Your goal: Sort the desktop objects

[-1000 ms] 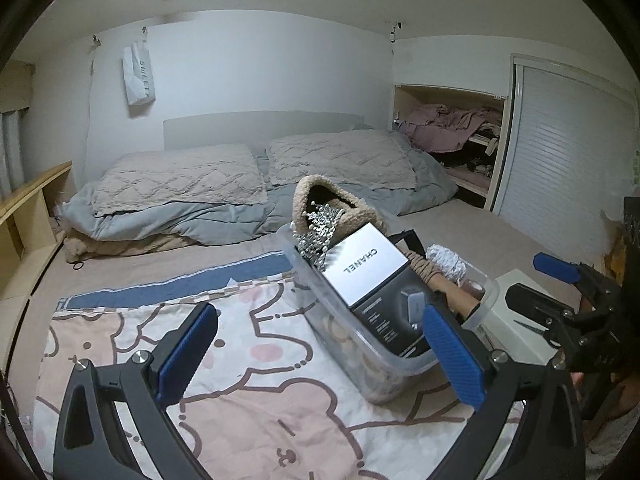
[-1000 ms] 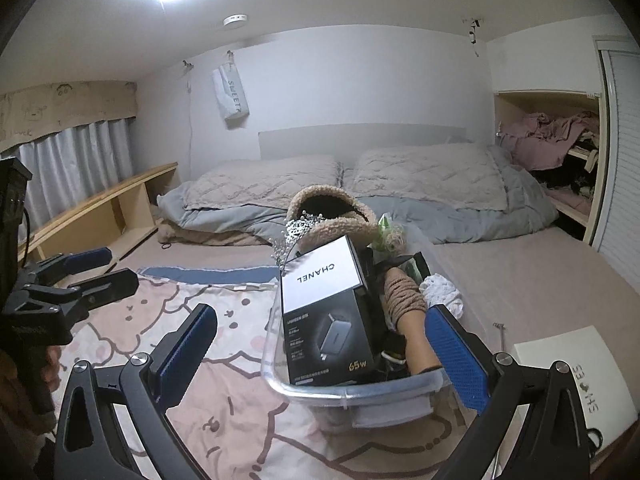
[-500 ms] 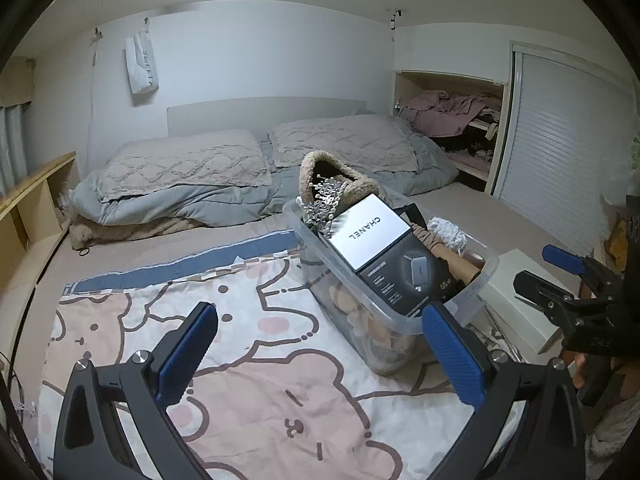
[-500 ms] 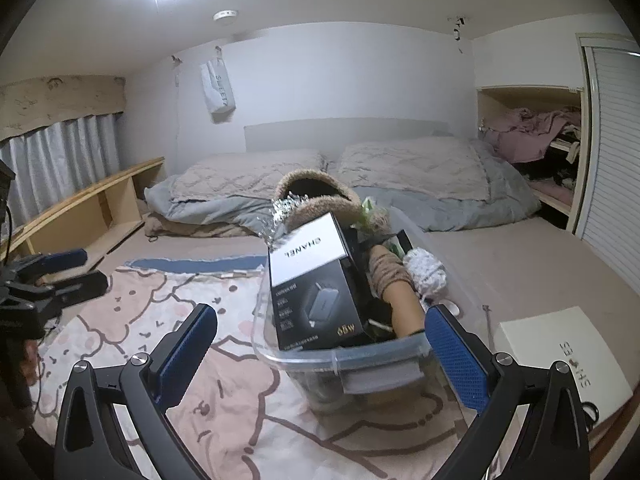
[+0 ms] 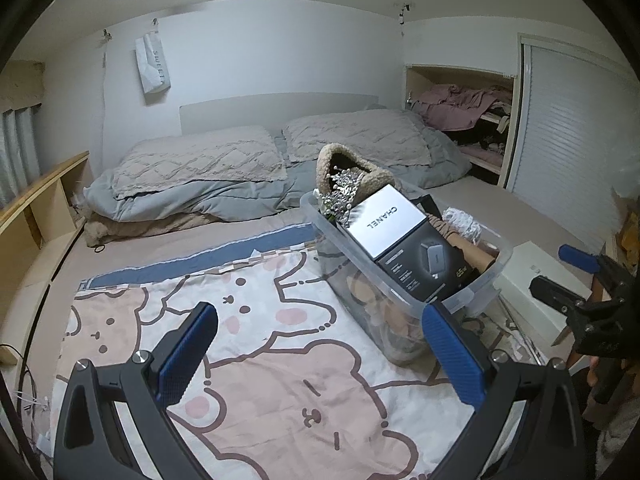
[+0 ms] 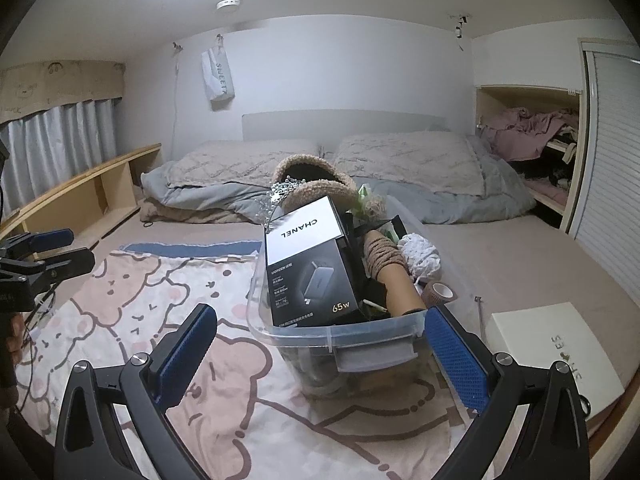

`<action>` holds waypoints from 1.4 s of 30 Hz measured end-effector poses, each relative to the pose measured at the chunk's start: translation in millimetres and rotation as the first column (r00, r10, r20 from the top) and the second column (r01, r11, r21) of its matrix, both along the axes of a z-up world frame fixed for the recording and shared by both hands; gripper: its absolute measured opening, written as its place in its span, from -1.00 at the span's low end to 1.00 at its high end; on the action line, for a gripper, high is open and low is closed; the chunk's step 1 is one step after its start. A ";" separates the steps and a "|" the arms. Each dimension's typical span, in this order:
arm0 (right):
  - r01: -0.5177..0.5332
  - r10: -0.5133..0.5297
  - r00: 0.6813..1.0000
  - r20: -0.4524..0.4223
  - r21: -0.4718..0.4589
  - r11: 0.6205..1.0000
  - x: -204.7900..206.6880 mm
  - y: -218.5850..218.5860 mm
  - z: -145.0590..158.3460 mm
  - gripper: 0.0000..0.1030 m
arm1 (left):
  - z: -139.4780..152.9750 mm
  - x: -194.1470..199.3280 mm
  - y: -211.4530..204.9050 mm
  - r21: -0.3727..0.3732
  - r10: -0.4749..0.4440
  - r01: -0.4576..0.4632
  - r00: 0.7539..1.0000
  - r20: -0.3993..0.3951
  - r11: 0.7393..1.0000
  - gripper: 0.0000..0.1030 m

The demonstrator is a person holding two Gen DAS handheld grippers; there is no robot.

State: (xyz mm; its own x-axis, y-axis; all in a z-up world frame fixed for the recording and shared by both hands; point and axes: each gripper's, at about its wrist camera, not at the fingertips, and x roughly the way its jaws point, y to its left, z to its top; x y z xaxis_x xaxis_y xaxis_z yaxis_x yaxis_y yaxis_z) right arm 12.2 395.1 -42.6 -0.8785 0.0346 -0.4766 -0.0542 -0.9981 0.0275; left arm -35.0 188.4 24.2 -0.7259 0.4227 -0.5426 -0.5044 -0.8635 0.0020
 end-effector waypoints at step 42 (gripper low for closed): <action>-0.003 0.003 1.000 0.019 -0.008 1.000 1.6 0.1 -3.2 1.00 | -15.4 0.2 14.8 -0.076 0.005 -0.008 0.999 -0.037 0.997 0.99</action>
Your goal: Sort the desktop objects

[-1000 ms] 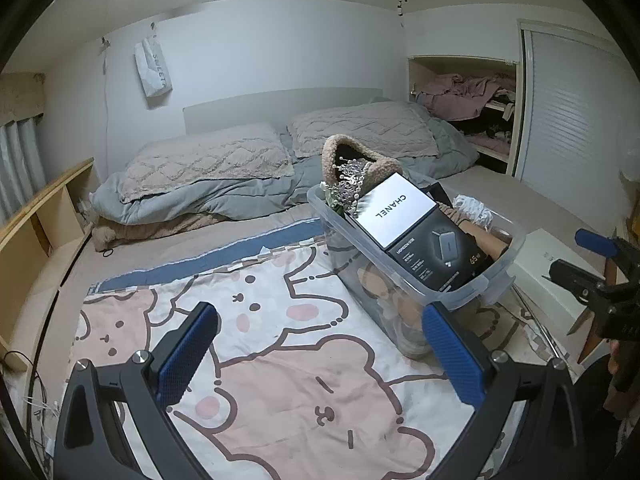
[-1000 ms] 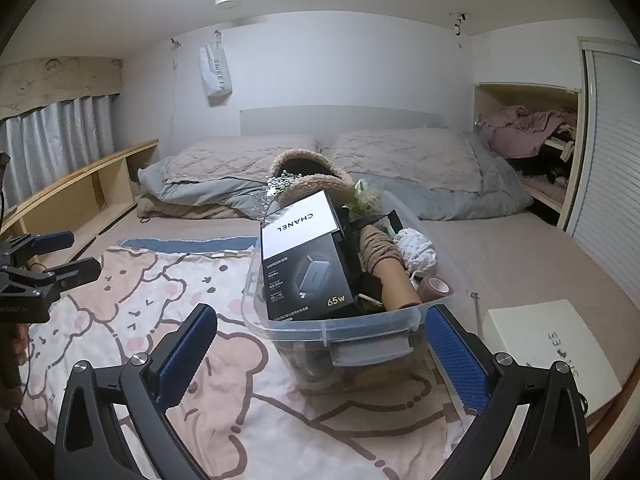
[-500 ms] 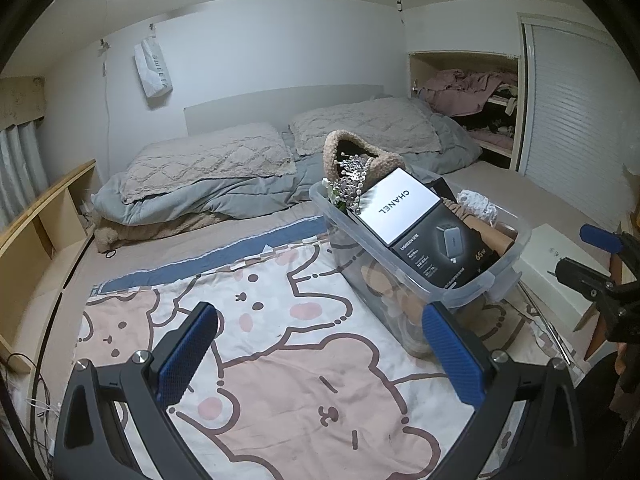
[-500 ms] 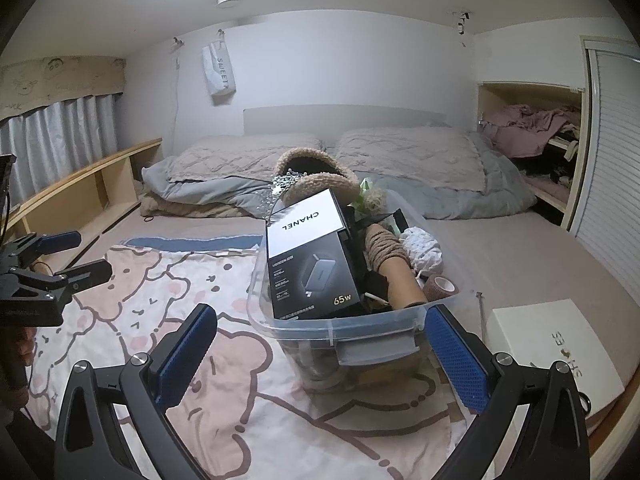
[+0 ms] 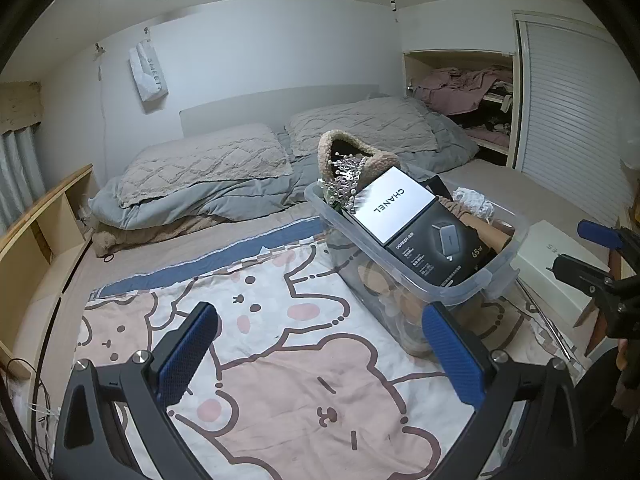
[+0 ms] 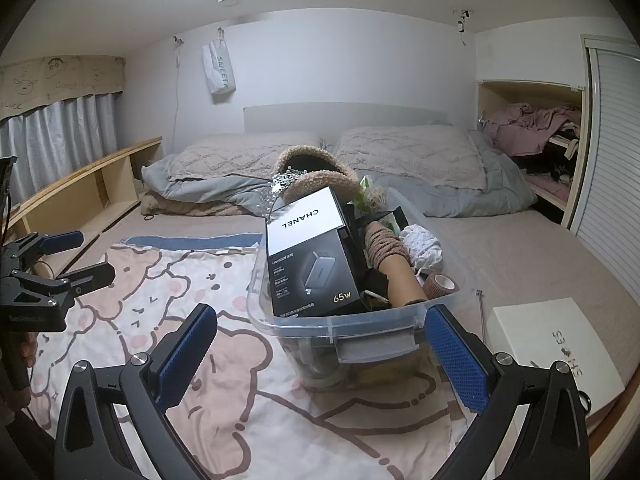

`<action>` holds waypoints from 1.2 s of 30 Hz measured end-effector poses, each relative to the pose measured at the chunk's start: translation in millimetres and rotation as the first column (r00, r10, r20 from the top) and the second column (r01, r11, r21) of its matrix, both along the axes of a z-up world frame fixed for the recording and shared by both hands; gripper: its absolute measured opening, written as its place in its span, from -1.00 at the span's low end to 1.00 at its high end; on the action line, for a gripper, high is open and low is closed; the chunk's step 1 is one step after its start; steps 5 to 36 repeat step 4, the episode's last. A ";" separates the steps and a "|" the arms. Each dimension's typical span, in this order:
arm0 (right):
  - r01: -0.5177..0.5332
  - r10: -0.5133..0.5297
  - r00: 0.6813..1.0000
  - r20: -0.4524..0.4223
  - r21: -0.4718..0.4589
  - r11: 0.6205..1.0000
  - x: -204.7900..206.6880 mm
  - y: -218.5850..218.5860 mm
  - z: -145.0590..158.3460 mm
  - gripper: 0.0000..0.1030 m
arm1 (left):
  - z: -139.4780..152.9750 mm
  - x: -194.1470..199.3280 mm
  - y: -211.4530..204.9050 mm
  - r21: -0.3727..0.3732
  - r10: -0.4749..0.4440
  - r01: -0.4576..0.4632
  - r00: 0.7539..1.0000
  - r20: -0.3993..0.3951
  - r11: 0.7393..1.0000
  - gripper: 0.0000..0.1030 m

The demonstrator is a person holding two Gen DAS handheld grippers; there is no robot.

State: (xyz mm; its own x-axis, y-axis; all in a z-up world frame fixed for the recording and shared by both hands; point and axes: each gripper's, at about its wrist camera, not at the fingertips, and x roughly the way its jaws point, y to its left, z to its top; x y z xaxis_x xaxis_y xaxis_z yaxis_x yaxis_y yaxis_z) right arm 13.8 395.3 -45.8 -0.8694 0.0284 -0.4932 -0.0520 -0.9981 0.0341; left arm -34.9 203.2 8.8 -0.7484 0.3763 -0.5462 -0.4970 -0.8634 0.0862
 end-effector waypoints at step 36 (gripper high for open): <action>0.000 0.000 1.000 0.000 -0.001 1.000 0.3 -0.3 0.1 1.00 | 0.6 1.0 0.8 0.002 -0.003 0.003 1.000 -0.001 1.000 0.99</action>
